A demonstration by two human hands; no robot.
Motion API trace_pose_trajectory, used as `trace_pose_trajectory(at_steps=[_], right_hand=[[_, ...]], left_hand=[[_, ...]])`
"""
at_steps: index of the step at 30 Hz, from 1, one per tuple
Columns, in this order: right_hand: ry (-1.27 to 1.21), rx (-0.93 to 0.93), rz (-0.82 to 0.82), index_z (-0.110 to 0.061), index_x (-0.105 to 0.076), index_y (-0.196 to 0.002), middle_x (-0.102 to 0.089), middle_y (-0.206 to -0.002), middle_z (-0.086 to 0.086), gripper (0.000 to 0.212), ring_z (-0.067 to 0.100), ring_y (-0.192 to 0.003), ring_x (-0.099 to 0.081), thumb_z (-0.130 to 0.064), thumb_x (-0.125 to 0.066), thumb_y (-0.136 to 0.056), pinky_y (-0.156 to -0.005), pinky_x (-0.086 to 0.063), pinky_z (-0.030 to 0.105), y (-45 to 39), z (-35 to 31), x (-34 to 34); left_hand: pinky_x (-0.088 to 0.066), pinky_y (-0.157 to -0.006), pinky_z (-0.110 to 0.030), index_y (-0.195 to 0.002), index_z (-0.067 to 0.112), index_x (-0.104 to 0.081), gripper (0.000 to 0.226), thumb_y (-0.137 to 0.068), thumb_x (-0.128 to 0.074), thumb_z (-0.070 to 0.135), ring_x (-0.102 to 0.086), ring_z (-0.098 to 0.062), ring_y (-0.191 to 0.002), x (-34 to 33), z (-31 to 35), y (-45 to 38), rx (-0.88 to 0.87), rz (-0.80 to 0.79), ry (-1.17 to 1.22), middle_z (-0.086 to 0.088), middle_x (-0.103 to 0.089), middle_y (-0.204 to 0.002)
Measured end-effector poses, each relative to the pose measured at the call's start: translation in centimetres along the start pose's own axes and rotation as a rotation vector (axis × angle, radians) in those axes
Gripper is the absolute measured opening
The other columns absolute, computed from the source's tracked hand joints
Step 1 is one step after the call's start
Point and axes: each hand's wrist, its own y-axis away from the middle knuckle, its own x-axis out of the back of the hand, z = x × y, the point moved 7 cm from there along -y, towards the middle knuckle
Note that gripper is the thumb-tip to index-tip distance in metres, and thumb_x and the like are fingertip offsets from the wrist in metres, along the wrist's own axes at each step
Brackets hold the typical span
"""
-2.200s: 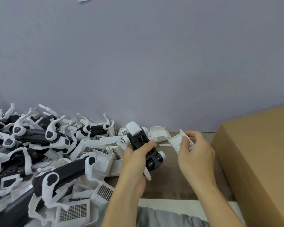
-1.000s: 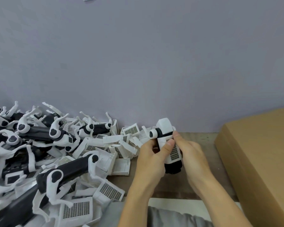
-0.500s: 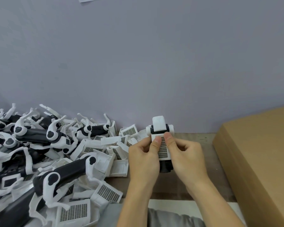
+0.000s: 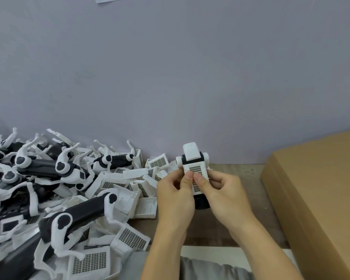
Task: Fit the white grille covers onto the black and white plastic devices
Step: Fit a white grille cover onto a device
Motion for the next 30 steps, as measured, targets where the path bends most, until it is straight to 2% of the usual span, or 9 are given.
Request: trace_pose_trajectory(at_steps=[5, 9, 14, 17, 22, 24, 26, 28, 30], right_hand=[[-0.101, -0.021, -0.048, -0.019, -0.079, -0.096, -0.079, -0.092, -0.002, 0.021, 0.010, -0.089, -0.075, -0.019, -0.059, -0.099, -0.070, -0.055, 0.016, 0.0, -0.6, 0.3], [0.056, 0.029, 0.036, -0.028, -0.078, -0.092, -0.078, -0.088, -0.011, 0.020, 0.004, -0.087, -0.073, -0.018, -0.062, -0.098, -0.073, -0.056, 0.015, -0.3, -0.5, 1.2], [0.096, 0.022, 0.036, -0.033, -0.075, -0.085, -0.076, -0.087, -0.016, 0.016, -0.002, -0.085, -0.070, -0.025, -0.066, -0.095, -0.069, -0.052, 0.010, -0.2, -0.6, 1.1], [0.419, 0.074, 0.057, -0.034, -0.066, -0.096, -0.069, -0.099, -0.016, 0.005, -0.002, -0.095, -0.062, -0.034, -0.062, -0.096, -0.078, -0.048, 0.012, 0.2, -1.5, 0.7], [1.004, 0.202, -0.072, -0.021, -0.054, -0.111, -0.060, -0.113, -0.003, 0.039, 0.020, -0.107, -0.054, -0.053, -0.046, -0.091, -0.092, -0.048, 0.043, 1.7, -3.3, -2.6], [1.072, 0.173, -0.038, -0.016, -0.046, -0.120, -0.054, -0.123, 0.004, 0.047, 0.027, -0.112, -0.051, -0.054, -0.046, -0.092, -0.094, -0.045, 0.044, 2.0, -3.4, -2.9], [1.061, 0.131, 0.026, -0.012, -0.043, -0.125, -0.048, -0.125, 0.006, 0.050, 0.028, -0.113, -0.052, -0.052, -0.049, -0.094, -0.090, -0.045, 0.041, 2.1, -3.6, -2.3], [1.054, 0.119, 0.081, -0.013, -0.049, -0.117, -0.052, -0.119, 0.006, 0.045, 0.028, -0.108, -0.054, -0.051, -0.051, -0.093, -0.084, -0.044, 0.039, 2.1, -4.3, -1.2], [1.009, 0.121, 0.106, -0.016, -0.054, -0.093, -0.062, -0.099, 0.003, 0.036, 0.028, -0.091, -0.057, -0.051, -0.048, -0.090, -0.073, -0.041, 0.038, 2.0, -5.3, -0.2]], left_hand=[[-0.055, -0.093, -0.051, -0.101, 0.007, -0.076, 0.021, -0.100, -0.057, 0.016, -0.073, -0.032, -0.098, -0.2, -0.6, -0.1, 0.101, -0.008, 0.194, -0.014, -0.077, -0.096], [-0.060, -0.078, -0.040, -0.097, 0.005, -0.078, 0.023, -0.098, -0.058, 0.016, -0.074, -0.031, -0.092, -0.7, -1.1, -0.2, 0.191, -0.083, 0.281, -0.020, -0.076, -0.097], [-0.058, -0.070, -0.042, -0.102, 0.002, -0.076, 0.020, -0.093, -0.061, 0.012, -0.073, -0.036, -0.088, -0.8, -1.8, -0.1, 0.281, -0.162, 0.257, -0.023, -0.074, -0.098], [-0.056, -0.057, -0.032, -0.099, 0.001, -0.076, 0.020, -0.087, -0.068, 0.015, -0.074, -0.029, -0.076, 0.0, -1.8, -0.1, 0.310, -0.092, 0.329, -0.021, -0.075, -0.091], [-0.056, -0.065, -0.034, -0.073, 0.012, -0.080, 0.028, -0.068, -0.080, 0.039, -0.072, -0.022, -0.068, 2.0, -1.8, -0.4, 0.244, 0.057, 0.268, -0.008, -0.075, -0.077], [-0.056, -0.074, -0.039, -0.072, 0.016, -0.080, 0.040, -0.074, -0.074, 0.055, -0.072, -0.023, -0.071, 2.1, -1.8, -0.4, 0.234, 0.070, 0.195, -0.006, -0.075, -0.078], [-0.055, -0.086, -0.044, -0.091, 0.012, -0.080, 0.051, -0.087, -0.062, 0.059, -0.075, -0.024, -0.085, 1.5, -2.1, -0.4, 0.271, 0.061, 0.229, -0.009, -0.078, -0.094], [-0.055, -0.077, -0.040, -0.099, 0.009, -0.075, 0.048, -0.094, -0.056, 0.052, -0.076, -0.018, -0.079, 1.0, -2.2, -0.6, 0.271, 0.055, 0.226, -0.009, -0.078, -0.092], [-0.055, -0.063, -0.030, -0.094, 0.005, -0.073, 0.044, -0.100, -0.051, 0.043, -0.073, -0.014, -0.066, 0.7, -1.8, -0.7, 0.203, 0.053, 0.179, -0.010, -0.077, -0.081]])
